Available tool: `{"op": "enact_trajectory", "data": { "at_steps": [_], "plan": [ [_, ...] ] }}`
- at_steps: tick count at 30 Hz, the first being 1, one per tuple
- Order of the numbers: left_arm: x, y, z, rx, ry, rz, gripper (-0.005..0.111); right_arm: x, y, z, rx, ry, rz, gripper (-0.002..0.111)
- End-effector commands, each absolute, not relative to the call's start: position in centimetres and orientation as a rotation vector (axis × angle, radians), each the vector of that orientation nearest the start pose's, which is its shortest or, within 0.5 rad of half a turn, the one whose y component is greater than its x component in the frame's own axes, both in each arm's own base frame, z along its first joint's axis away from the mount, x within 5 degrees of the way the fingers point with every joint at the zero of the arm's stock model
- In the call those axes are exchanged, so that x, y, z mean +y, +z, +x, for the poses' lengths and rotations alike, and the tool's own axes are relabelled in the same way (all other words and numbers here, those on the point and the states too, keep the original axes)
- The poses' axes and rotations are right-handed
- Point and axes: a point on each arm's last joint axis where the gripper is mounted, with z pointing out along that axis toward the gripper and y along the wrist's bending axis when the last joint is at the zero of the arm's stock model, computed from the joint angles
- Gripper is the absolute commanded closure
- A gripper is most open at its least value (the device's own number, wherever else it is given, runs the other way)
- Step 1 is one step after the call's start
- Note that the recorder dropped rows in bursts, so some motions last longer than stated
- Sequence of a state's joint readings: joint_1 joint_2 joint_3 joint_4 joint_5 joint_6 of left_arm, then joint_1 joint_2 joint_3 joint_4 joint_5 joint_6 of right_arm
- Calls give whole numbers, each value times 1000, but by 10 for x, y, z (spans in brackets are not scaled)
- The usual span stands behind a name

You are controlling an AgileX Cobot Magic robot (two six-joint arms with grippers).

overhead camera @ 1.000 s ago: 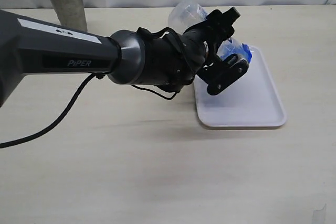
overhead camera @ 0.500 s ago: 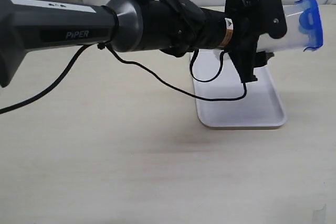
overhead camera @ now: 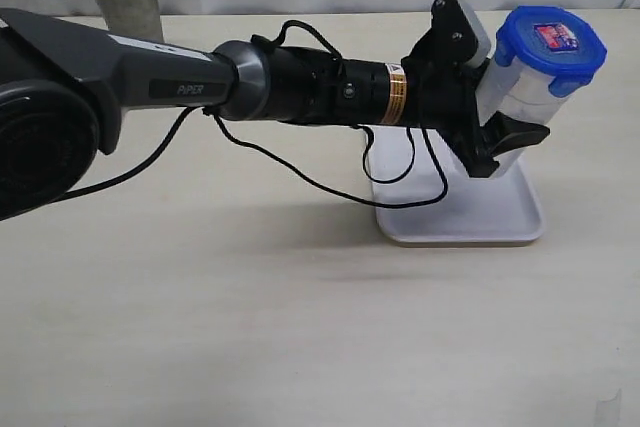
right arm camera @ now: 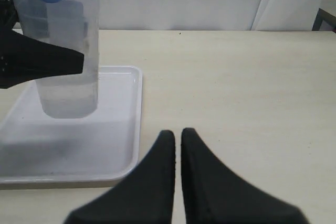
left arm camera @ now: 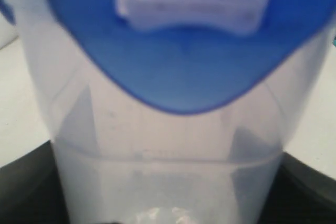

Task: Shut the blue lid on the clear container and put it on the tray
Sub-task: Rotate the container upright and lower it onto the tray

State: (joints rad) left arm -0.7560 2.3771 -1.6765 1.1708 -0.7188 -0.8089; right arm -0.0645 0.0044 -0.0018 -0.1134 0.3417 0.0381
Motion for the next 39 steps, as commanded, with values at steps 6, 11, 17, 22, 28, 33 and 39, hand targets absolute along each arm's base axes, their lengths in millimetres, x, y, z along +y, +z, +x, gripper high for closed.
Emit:
{"op": "enact_trajectory", "data": {
  "at_steps": [6,11,17,22,28,33,39],
  "plan": [
    [-388,124,355,1442,-1009,1154,107,-7,183,53,1825,-124,33,104],
    [-383,104,360,1365,-1081,1085,107,-7,183,53,1825,-124,33,104],
    [-382,89,361,1374,-1050,1087,107,-7,183,53,1825,-124,33,104],
    [-382,87,361,1375,-1047,1091,107,-7,183,53,1825,-124,33,104],
    [-382,87,361,1375,-1047,1091,90,-7,183,53,1825,-124,33,104],
    [-380,85,363,1428,-1067,1065,22,-7,183,53,1825,-124,33,104],
    [-376,79,362,1464,-1071,1147,10,-7,183,53,1825,-124,33,104]
  ]
}}
